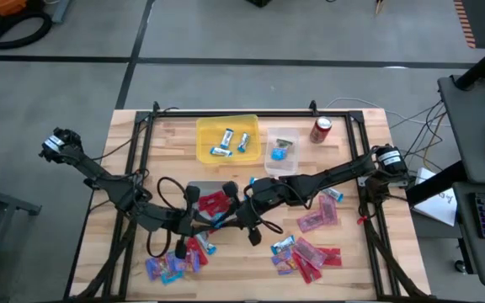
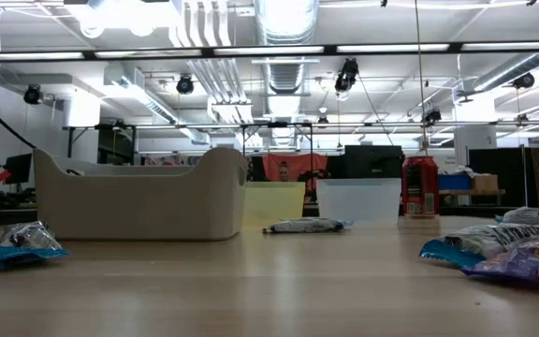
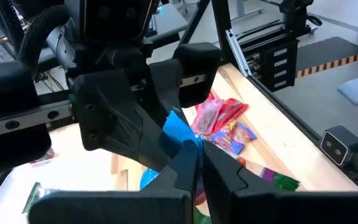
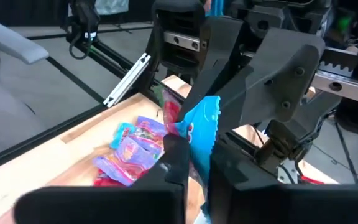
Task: Sort candy
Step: Put the blue candy into the transparent bin
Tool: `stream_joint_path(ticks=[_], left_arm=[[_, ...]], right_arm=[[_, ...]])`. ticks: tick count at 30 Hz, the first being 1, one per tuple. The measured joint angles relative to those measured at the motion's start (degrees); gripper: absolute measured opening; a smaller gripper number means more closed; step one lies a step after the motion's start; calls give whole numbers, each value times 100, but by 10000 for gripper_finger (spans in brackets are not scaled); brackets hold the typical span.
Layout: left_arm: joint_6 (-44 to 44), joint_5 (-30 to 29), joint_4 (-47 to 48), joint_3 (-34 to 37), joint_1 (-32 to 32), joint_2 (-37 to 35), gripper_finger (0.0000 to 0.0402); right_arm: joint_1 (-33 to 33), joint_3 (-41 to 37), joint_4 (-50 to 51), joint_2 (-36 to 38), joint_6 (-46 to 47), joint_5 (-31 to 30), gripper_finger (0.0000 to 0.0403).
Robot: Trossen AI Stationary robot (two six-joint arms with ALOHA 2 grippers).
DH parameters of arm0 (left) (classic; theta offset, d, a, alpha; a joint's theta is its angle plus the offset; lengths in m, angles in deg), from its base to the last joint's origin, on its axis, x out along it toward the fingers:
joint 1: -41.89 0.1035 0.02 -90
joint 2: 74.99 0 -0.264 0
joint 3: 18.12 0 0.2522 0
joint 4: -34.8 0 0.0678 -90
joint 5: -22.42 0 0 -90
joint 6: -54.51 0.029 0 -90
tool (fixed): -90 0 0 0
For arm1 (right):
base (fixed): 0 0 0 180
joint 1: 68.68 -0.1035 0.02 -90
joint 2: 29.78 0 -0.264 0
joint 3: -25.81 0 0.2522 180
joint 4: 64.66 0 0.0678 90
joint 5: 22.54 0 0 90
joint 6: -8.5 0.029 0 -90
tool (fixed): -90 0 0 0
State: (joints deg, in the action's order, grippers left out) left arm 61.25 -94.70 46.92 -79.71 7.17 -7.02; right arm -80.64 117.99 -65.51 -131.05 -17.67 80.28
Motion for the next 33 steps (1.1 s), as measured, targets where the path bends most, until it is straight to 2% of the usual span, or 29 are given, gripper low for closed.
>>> stream_joint_path(ticks=[7, 10, 12, 15, 19, 21, 25, 27, 29, 33], left_arm=[[-77, -137, 327, 0, 16, -198, 27], [-139, -416, 553, 0, 24, -371, 46], [-149, -606, 863, 0, 24, -499, 56], [-317, -769, 1278, 0, 25, -730, 65], [-656, -857, 1620, 0, 24, -977, 65], [-762, -861, 1622, 0, 28, -1073, 63], [-812, -882, 1612, 0, 33, -1145, 59], [-829, -993, 1609, 0, 35, -1144, 59], [-834, -1121, 1620, 0, 33, -1122, 58], [-834, -1143, 1624, 0, 33, -1044, 58]], right_arm=[[-1, 0, 299, 97, 225, -376, 9], [-4, 0, 567, 171, 381, -643, 8], [-3, 0, 1012, 257, 477, -1158, 8], [91, 0, 1940, 432, 899, -2368, 8], [437, 0, 3608, 687, 2219, -4194, 8], [761, 0, 4594, 788, 3067, -4516, 8], [1541, 0, 6155, 890, 4157, -4531, 9], [1931, -8, 6610, 890, 4377, -4281, 9], [2306, -49, 6692, 868, 4328, -3685, 9], [2907, -224, 6477, 774, 3422, -2249, 9]])
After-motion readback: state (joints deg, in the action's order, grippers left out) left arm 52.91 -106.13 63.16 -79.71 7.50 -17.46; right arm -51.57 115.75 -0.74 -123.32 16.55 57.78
